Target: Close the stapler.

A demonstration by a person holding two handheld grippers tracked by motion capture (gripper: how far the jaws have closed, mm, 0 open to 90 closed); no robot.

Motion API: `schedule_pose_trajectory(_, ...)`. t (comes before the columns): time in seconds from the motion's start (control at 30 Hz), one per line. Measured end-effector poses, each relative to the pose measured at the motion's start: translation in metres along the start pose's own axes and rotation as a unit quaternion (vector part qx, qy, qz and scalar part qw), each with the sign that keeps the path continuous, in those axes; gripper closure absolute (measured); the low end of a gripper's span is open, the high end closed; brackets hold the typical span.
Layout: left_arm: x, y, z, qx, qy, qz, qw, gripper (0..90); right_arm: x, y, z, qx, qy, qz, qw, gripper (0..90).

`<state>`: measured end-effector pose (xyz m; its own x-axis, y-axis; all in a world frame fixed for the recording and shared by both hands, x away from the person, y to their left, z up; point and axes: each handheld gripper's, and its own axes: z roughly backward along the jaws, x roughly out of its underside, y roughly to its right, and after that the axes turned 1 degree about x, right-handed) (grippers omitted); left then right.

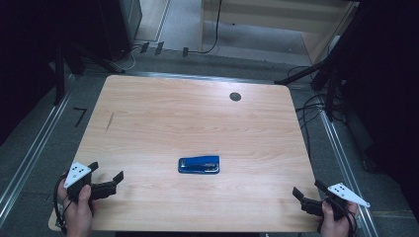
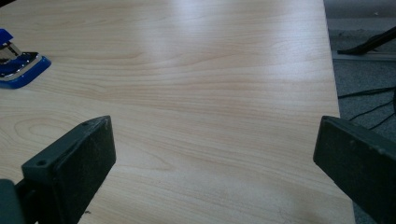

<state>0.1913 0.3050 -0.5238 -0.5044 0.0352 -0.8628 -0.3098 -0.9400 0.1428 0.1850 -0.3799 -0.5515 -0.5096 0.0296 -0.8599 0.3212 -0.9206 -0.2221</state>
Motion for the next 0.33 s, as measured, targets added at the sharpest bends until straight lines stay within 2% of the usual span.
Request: schedule_pose_trajectory(0.33, -0.0001, 0.0002, -0.0002, 0.000, -0.002, -0.001, 1.0000, 0.0, -0.0007, -0.0010, -0.0013, 0.000, 0.000, 0.004, 1.0000, 0.0)
